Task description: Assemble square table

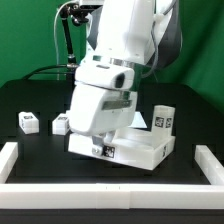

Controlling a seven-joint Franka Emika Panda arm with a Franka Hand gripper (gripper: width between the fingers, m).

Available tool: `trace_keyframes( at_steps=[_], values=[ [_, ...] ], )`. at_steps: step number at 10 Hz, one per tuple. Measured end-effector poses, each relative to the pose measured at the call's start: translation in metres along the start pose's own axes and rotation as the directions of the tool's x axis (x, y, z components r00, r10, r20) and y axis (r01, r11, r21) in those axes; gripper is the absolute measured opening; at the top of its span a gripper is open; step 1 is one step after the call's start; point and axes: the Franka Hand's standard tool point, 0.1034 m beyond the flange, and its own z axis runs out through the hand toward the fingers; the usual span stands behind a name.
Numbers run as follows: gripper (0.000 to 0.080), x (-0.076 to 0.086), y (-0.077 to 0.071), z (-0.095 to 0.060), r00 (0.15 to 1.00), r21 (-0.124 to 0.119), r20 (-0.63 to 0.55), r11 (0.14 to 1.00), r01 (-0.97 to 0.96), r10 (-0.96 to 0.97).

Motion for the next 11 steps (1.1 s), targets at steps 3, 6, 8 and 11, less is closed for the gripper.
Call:
trace_keyframes(
  at_steps=[3,6,8,11],
  values=[
    [0.0068,0.006,0.005,0.0,0.986,-0.013,0.009,0.985,0.169,-0.169],
    [0.0068,0.01,0.006,0.0,0.992,-0.011,0.01,0.992,0.129,-0.129],
    [0.0068,0.053,0.027,-0.004,0.991,-0.047,-0.003,0.99,0.135,-0.135],
    [0.0074,0.092,0.032,-0.003,0.982,-0.088,-0.007,0.978,0.189,-0.191]
  ],
)
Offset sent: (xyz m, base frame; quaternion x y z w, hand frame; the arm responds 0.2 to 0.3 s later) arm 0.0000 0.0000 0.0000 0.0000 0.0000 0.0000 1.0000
